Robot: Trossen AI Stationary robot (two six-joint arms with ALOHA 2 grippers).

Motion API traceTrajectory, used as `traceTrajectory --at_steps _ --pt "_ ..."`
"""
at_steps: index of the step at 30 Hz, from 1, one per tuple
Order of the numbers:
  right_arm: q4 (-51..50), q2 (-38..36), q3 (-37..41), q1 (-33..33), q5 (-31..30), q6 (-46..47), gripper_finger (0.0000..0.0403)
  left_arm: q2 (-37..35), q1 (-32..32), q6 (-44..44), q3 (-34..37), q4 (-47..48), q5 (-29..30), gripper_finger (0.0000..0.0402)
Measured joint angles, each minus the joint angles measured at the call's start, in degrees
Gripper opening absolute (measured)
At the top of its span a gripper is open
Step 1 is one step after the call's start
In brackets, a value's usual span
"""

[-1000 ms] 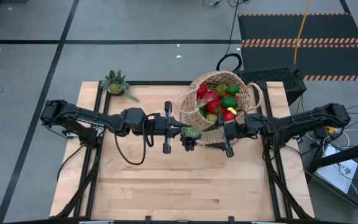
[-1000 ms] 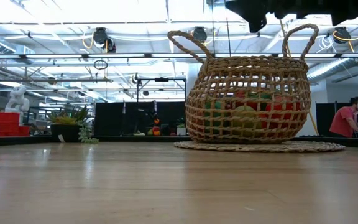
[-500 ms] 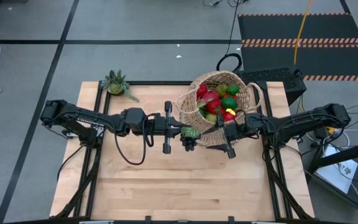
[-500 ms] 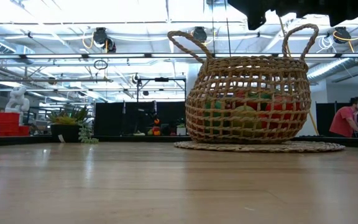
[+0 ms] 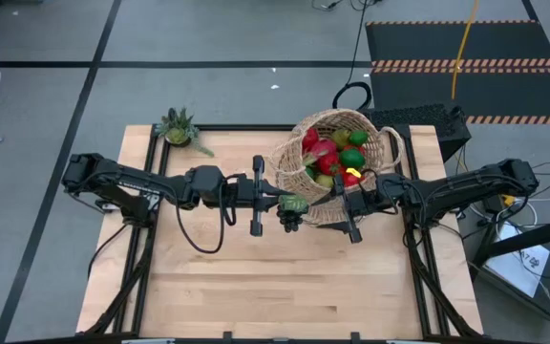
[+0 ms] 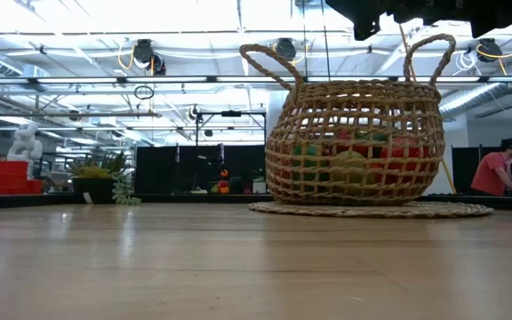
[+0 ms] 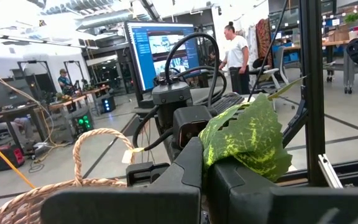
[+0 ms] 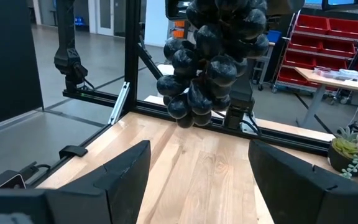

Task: Build produce basket
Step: Put the black grapes into the brown basket

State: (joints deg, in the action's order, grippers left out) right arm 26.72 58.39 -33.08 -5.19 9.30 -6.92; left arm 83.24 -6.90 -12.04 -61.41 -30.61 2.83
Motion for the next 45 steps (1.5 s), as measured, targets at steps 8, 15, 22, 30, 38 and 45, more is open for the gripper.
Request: traceTrajectory --at_steps 8,15,22,30,38,45 --pt "-0.4 0.0 0.0 0.0 0.0 -0.4 0.0265 0.0 -0.2 0.0 0.0 0.0 0.0 0.0001" --pt "0.2 0.0 1.1 0.3 1.5 -1.0 0.0265 0.0 -0.8 -0.4 0.0 -0.1 0.0 0.0001" --pt "3.2 0.0 2.6 1.5 1.9 0.2 0.0265 0.0 -0.8 -1.2 0.0 -0.1 0.0 0.0002" --pt "4.0 0.0 3.0 3.0 4.5 1.5 0.0265 0.0 -0.8 -1.2 0.0 -0.1 0.0 0.0001" --pt "4.1 0.0 3.0 3.0 4.5 1.5 0.0265 0.0 -0.8 -1.4 0.0 -0.1 0.0 0.0001" --pt "4.1 0.0 3.0 3.0 4.5 1.3 0.0265 0.0 -0.8 -1.4 0.0 -0.1 0.0 0.0002"
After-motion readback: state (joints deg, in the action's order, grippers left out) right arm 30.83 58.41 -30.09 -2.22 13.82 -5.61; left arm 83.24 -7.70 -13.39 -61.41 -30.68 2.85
